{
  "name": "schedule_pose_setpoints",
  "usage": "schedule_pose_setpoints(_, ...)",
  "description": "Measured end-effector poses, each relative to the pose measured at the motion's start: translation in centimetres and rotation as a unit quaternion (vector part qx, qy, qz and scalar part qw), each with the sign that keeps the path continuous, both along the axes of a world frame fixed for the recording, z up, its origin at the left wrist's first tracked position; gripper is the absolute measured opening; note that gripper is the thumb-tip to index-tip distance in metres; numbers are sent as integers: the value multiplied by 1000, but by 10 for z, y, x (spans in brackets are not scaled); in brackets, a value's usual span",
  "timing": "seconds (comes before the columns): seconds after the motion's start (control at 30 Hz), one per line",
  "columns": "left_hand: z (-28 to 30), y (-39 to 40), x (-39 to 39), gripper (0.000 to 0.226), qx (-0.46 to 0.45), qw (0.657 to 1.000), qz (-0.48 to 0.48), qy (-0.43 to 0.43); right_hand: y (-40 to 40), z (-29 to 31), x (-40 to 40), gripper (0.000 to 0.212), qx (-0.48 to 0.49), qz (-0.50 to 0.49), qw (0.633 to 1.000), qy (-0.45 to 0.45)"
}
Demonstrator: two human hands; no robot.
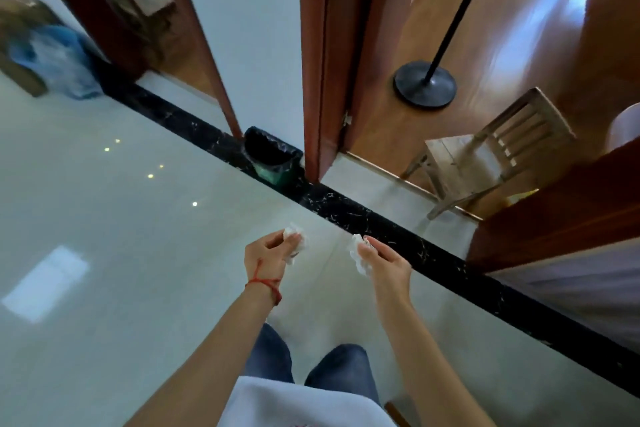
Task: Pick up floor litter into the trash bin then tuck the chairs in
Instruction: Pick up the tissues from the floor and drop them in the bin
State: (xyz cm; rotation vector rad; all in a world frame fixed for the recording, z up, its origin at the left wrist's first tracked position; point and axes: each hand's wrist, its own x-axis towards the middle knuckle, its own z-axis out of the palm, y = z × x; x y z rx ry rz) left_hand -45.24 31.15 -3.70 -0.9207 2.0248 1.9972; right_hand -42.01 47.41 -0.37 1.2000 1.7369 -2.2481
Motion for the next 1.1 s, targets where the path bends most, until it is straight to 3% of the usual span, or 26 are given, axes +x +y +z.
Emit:
schedule_pose_setpoints(0.17,-2,-65,-3,30,0,998,57,-10,-65,-5,-20,28,4,58,998,-16)
schedule_pose_setpoints(0.57,-8,-243,-41,22,-11,995,97,-28,-237,-35,-83,22,11,102,993,-57)
schedule_pose_setpoints(0.87,-15,-282,-119,21,-36,998,52,-23,-274,-47,-141,23,16,63,995,-77)
schedule_pose_setpoints(1.1,-19,-302,-216,17,-52,998,19,-31,-295,-53,-240,18,10,37,998,-48)
